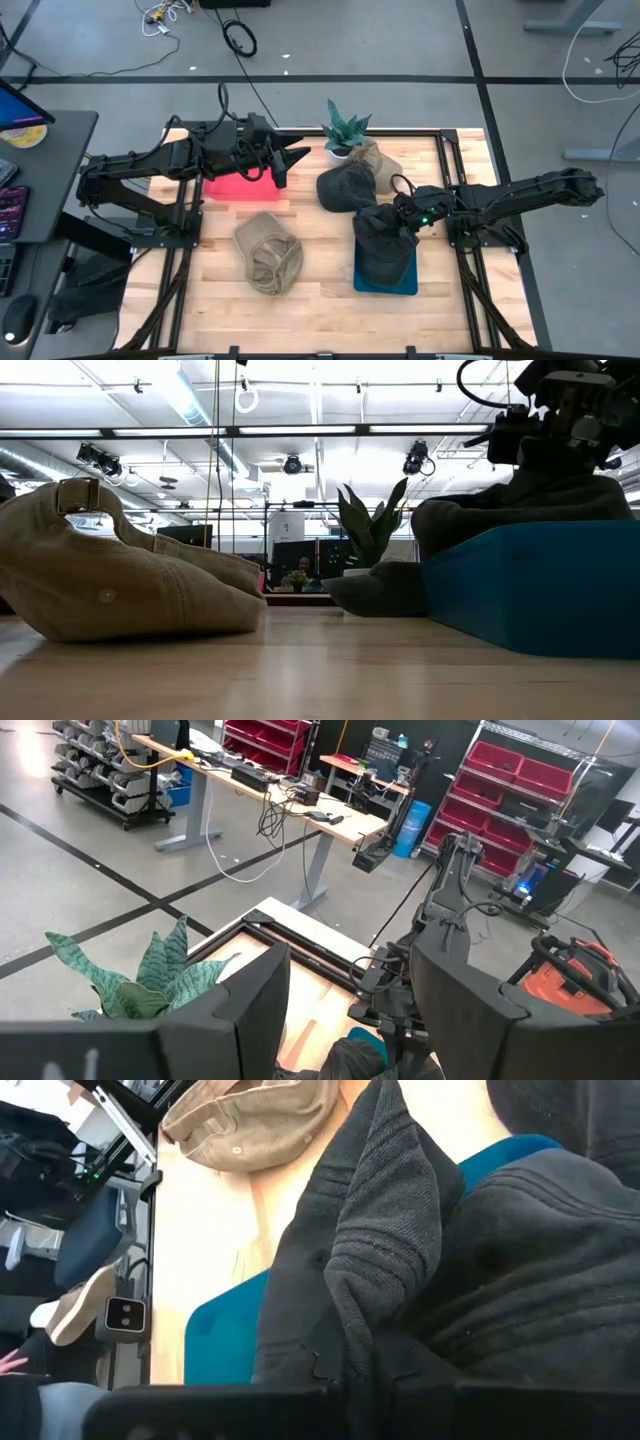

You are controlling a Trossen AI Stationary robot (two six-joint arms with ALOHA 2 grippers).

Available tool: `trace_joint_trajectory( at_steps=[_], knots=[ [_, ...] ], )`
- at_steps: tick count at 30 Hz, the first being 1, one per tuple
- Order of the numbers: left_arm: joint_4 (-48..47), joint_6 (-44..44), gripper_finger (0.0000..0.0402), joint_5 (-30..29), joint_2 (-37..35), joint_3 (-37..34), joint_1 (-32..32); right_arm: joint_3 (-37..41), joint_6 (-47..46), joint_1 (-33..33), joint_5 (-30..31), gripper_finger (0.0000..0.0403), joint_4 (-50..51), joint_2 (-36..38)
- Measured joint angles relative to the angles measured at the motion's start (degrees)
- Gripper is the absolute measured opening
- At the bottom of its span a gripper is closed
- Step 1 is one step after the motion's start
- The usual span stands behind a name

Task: Pick & Place hat
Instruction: Put the bottom black cap into the blue bin

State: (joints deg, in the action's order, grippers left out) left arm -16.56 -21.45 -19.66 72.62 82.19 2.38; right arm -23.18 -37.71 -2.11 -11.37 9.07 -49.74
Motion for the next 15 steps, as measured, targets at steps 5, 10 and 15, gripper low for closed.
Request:
trace_joint_trajectory(
  at_steps=[5, 10, 15],
  knots=[
    [0.0, 0.0, 0.0211, 0.0, 0.1, 0.0, 0.0, -0.9, 3.7, 0.0, 0.9, 0.0009, 0.5, 0.0],
    [0.0, 0.1, 0.0211, 0.0, 0.2, 0.0, 0.0, -2.2, 12.5, 0.0, 2.0, 0.0009, 0.5, 0.0],
    [0.0, 0.2, 0.0211, 0.0, 0.2, 0.0, 0.0, -2.2, 21.8, 0.0, 2.0, 0.0009, 2.3, 0.0]
  ],
)
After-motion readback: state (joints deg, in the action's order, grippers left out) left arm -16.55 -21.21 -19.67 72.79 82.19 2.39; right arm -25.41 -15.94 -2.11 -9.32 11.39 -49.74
